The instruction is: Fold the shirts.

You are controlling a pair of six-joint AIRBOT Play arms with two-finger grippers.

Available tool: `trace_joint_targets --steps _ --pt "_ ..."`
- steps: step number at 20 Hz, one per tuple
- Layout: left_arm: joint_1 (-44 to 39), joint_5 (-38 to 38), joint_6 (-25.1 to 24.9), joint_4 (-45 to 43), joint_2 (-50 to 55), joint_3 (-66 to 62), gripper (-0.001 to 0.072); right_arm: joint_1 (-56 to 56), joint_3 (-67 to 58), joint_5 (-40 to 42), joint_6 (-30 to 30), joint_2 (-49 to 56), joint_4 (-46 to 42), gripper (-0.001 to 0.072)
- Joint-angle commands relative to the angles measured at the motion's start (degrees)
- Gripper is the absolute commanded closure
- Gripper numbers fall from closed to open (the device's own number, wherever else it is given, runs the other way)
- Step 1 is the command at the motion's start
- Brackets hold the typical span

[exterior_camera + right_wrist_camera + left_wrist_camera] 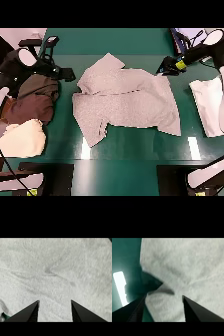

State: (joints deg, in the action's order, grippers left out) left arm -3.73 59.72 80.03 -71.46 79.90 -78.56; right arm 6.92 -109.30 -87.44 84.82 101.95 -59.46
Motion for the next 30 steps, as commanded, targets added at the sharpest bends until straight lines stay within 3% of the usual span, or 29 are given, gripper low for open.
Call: trace_joint_targets --steps 1,6,9,11,22,24,25,30 --pt "4.0 8.3 0.5 0.1 -3.3 3.6 0.0166 -2.1 8.5 -1.5 -2.5 -6.9 0.0 0.0260" --pt "6.8 4.0 0.4 7.4 -7.4 22.3 0.0166 -5.0 26.8 1.5 -4.6 -19.8 6.1 0.0261" --pt "6.7 -1.9 -3.2 15.5 -7.0 29.2 0.0166 -5.7 32.4 3.7 -4.8 -24.3 8.0 0.0262" --pt "6.2 -5.2 -4.0 17.7 -7.0 31.5 0.0167 -5.7 34.2 4.3 -4.9 -25.9 8.0 0.0262" --pt "1.6 -7.2 -2.3 18.7 -3.9 32.2 0.0169 -5.6 35.1 3.4 -5.0 -27.0 8.7 0.0263" --pt "1.6 -6.4 -2.3 19.3 -4.0 30.3 0.0594 -5.7 35.2 2.3 -5.3 -27.0 7.8 0.0262" --pt "1.6 -5.6 -2.5 19.2 -4.0 28.7 0.0678 -6.3 35.5 1.5 -5.4 -27.1 6.6 0.0262" --pt "1.6 -2.7 -4.1 19.1 -8.3 23.0 0.0687 -16.5 51.1 2.5 -5.2 -34.0 -0.4 0.0262"
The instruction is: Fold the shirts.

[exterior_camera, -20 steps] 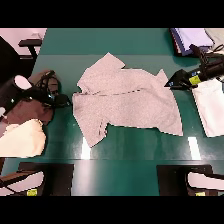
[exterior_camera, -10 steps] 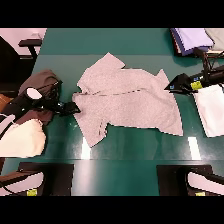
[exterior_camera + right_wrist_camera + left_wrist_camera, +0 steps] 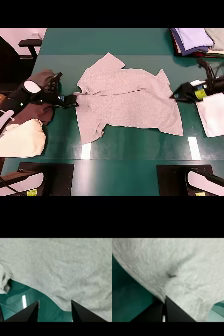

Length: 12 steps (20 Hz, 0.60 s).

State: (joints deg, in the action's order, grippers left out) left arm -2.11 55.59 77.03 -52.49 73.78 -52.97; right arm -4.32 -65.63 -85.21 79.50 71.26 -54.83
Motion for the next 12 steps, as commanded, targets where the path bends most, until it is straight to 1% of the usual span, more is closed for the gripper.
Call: trace_joint_targets --steps 1,3,5,7,9,12 --pt "0.0 1.4 -1.1 0.2 -3.4 -2.9 0.0687 -8.5 11.2 0.4 1.0 -5.0 -7.9 0.0262" --pt "0.0 1.5 -1.0 0.2 -4.9 -3.1 0.0687 -16.0 18.5 0.4 1.5 -7.5 -11.1 0.0256" --pt "0.0 1.7 -1.0 0.2 -4.9 -3.0 0.0687 -23.1 24.3 1.0 1.5 -8.0 -11.1 0.0257" --pt "0.0 1.9 -1.0 0.2 -4.9 -3.0 0.0687 -27.8 28.9 2.6 1.5 -8.0 -10.8 0.0261" --pt "0.0 1.9 -1.0 0.2 -4.9 -3.0 0.0687 -29.2 32.1 5.8 1.4 -8.0 -10.7 0.0263" --pt "0.0 2.2 -1.0 0.2 -4.9 -3.0 0.0687 -26.9 34.2 10.1 1.4 -8.0 -9.0 0.0264"
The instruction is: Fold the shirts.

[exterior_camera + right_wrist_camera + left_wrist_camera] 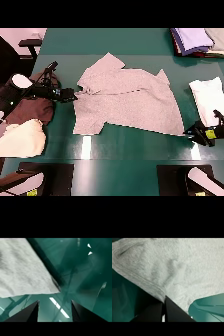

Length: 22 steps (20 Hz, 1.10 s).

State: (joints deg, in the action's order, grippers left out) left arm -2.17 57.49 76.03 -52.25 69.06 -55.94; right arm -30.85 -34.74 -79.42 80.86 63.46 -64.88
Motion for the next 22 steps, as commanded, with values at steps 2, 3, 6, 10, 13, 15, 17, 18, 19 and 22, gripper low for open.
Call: trace_joint_targets --steps 2,3,6,10,13,15,17,18,19,22 --pt "0.0 0.3 0.0 0.0 -0.1 -0.1 0.0687 2.4 3.3 8.3 0.1 -0.2 4.2 0.0264" --pt "0.0 0.3 0.0 0.0 -0.1 -0.1 0.0686 3.8 3.2 10.3 0.1 0.0 5.3 0.0270" --pt "0.0 0.6 0.0 0.0 -0.1 -0.1 0.0687 7.7 2.6 11.6 0.0 4.0 8.0 0.0365" --pt "0.0 2.9 0.0 -0.2 -0.8 -0.8 0.0687 14.7 -2.6 10.4 -2.8 7.1 8.2 0.0698" --pt "0.0 3.2 0.0 -1.5 -5.8 -3.9 0.0687 18.5 -11.4 9.2 -2.8 2.2 8.1 0.0699" --pt "0.2 3.7 0.5 -2.1 -11.0 -9.4 0.0687 19.6 -19.8 8.4 -2.8 -2.5 8.1 0.0699" --pt "0.2 3.6 1.0 -2.1 -15.5 -17.1 0.0687 19.6 -29.9 7.9 -2.8 -7.2 8.2 0.0699" --pt "0.2 3.3 1.7 -2.0 -17.7 -22.1 0.0687 19.6 -35.1 7.9 -2.8 -9.3 8.2 0.0699" --pt "0.2 3.3 1.8 -2.0 -19.4 -27.0 0.0687 19.6 -40.8 7.9 -2.8 -11.2 7.8 0.0699" --pt "0.2 3.7 2.0 -2.0 -22.0 -44.2 0.0688 19.6 -56.1 7.9 -2.8 -15.3 7.3 0.0699"
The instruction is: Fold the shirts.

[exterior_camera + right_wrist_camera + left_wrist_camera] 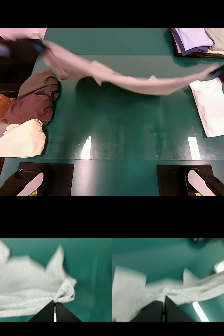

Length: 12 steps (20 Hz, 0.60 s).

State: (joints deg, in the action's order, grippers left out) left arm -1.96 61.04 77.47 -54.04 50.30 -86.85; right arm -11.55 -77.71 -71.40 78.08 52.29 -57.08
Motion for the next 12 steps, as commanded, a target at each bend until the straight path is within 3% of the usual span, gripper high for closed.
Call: trace_joint_targets --steps 1,6,9,12 --pt "0.0 0.2 0.7 -0.2 -3.5 -18.7 0.0688 0.3 -18.0 -0.3 0.1 -5.0 -2.0 0.0699" --pt "0.0 -0.2 5.3 -5.6 -3.5 -33.3 0.0689 0.3 -37.7 -7.0 4.0 -3.3 -11.8 0.0700" --pt "0.0 3.3 9.1 -14.2 -2.8 -32.0 0.0689 0.3 -45.0 -13.8 5.9 1.9 -12.0 0.0700" --pt "0.0 9.3 10.5 -19.7 0.3 -24.2 0.0687 0.3 -40.8 -16.6 8.1 6.1 -12.0 0.0701"
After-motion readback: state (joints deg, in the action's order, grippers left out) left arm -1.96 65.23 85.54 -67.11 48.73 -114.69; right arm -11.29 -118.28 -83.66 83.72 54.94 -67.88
